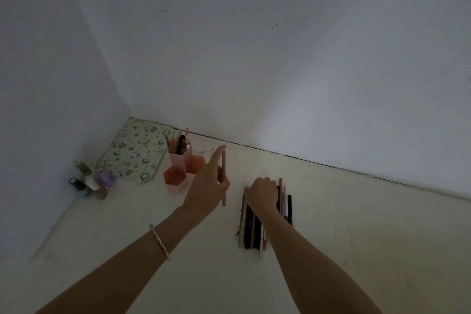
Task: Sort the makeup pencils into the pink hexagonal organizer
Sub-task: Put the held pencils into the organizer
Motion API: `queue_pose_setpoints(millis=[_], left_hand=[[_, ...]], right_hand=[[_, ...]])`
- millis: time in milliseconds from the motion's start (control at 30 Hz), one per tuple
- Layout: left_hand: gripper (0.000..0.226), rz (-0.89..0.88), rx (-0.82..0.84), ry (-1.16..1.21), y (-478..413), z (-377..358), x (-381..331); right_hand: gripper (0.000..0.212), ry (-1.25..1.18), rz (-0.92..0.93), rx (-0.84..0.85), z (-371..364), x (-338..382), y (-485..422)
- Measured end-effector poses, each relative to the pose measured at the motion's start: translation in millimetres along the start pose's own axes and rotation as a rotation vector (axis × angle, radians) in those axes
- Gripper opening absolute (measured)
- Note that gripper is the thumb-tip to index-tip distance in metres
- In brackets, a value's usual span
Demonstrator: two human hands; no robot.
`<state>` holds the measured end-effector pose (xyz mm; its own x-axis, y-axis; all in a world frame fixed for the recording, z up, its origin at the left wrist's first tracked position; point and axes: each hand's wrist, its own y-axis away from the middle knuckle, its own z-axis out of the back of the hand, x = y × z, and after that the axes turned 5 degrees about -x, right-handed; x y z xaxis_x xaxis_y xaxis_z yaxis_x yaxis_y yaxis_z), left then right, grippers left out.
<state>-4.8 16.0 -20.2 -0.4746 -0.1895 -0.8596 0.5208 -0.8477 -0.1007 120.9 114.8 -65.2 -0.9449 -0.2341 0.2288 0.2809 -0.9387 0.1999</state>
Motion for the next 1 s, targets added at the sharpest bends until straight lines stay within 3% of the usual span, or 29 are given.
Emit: queue_pose_setpoints(millis=[233,400,500,567,767,900,1000], left_hand=[[0.072,-0.012,-0.071,0.042,-5,10,4],[0.073,-0.013,-0.053,0.058,-2,11,2],[0.070,-0.040,-0.116,0.080,-3,18,-2],[0.066,-0.056,-0.209,0.138,-9,31,-6],[0.064,-0.115,-0.623,0.156,-41,88,0],[0.058,-0.118,-0.585,0.005,-51,101,20],[0.037,-0.207,-0.503,-0.279,-51,94,34]], right_hand=[[0.034,0.012,0.018,-0.001,1,4,-3],[0.024,0.001,0.026,0.041,-11,8,-1],[0.035,-0.216,0.012,0.003,-6,14,-6],[0.027,-0.436,-0.015,-0.059,6,20,-10],[0.016,-0.831,0.160,-0.455,63,43,-17],[0.013,-0.976,0.233,-0.540,89,66,-13],[0.011,-1.019,0.295,-0.531,102,84,-8]])
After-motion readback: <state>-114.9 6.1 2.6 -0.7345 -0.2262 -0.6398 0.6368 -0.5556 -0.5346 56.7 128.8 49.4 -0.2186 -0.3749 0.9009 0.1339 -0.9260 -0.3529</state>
